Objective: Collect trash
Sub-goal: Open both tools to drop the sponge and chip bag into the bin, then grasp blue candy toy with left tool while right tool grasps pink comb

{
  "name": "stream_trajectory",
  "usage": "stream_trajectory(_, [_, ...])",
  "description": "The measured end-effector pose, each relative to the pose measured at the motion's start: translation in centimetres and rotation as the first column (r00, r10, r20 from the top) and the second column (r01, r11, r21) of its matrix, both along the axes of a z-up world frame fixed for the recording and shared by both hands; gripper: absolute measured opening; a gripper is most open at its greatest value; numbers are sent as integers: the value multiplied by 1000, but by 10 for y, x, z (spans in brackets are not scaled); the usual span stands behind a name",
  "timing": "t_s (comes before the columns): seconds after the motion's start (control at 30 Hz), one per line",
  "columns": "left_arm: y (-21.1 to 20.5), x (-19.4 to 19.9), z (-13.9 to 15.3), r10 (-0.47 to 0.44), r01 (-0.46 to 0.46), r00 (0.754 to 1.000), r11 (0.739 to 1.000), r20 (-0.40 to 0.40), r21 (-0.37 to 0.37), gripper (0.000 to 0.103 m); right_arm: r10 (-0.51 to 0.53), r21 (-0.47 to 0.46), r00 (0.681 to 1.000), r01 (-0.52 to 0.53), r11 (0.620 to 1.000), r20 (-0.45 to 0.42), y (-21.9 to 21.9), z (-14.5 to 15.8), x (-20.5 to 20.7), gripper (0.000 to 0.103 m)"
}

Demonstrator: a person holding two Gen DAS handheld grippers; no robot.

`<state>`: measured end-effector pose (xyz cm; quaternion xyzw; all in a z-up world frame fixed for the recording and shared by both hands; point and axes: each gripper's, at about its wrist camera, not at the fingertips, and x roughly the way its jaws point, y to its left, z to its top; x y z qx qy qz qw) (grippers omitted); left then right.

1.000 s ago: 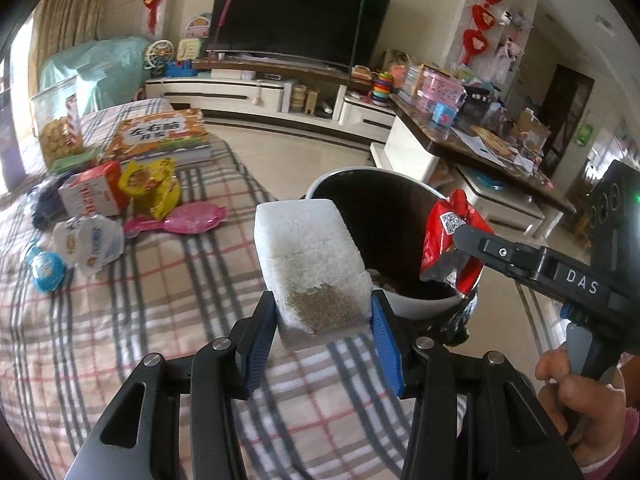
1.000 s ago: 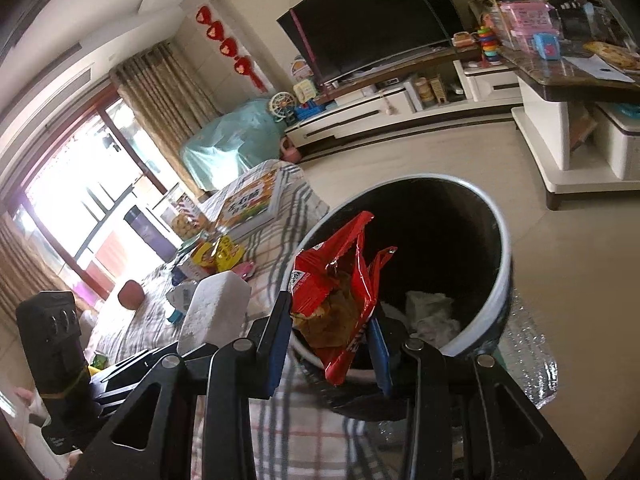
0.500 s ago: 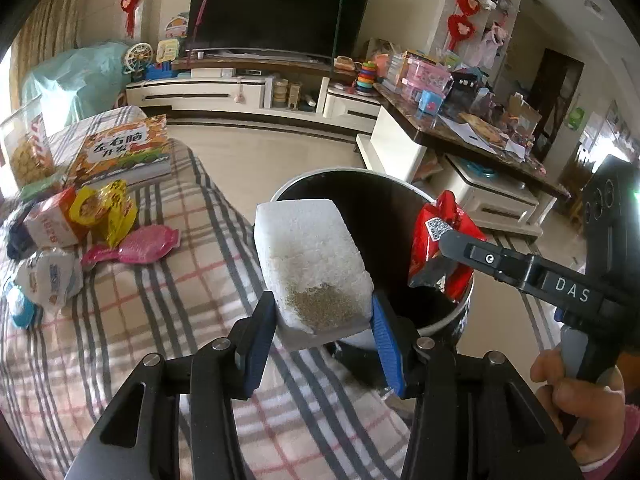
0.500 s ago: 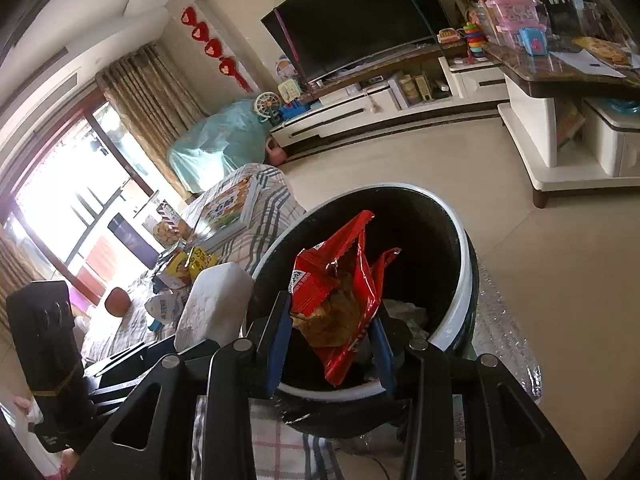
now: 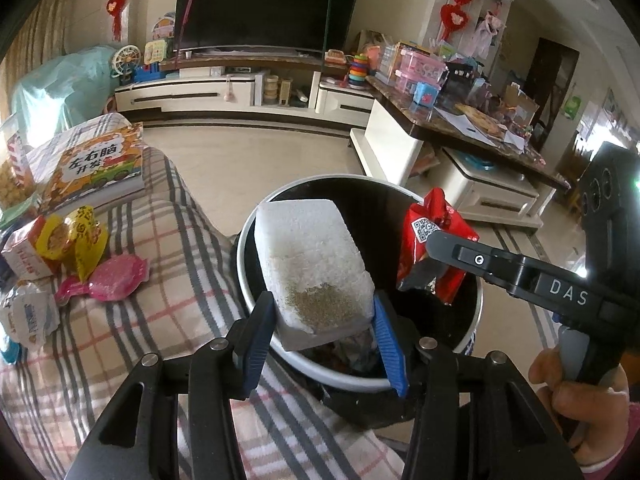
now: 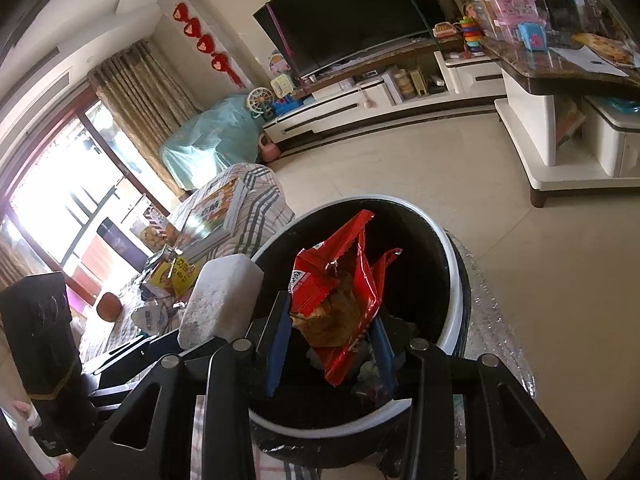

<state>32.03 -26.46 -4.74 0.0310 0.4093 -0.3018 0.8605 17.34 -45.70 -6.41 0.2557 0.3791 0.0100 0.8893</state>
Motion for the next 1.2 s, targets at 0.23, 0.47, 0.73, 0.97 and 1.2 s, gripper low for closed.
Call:
stream_trajectory(0.23, [-6, 4, -3, -5, 5, 1000, 1000, -7, 1, 54, -17, 16, 1000, 17, 1000, -4, -4, -1, 3, 68])
stream_trajectory(0.47, [1, 3, -5, 13, -14, 1000, 1000, -25, -14, 59, -30, 21, 1000, 30, 999, -7, -6, -1, 1, 73])
stream_trajectory(0.73, [30, -16, -7, 57, -58, 998, 998, -28, -38, 60, -30, 22, 999, 30, 999, 14, 4, 3, -7, 78])
stream_trajectory(0.97, [71, -38, -14, 133, -136, 989, 989, -63, -51, 62, 13, -6, 999, -13, 1000, 45, 37, 9, -13, 86])
stream_trajectory(1.2, [117, -60, -13, 211, -215, 975, 975, -73, -60, 62, 81, -34, 995, -80, 996, 58, 73, 11, -12, 89])
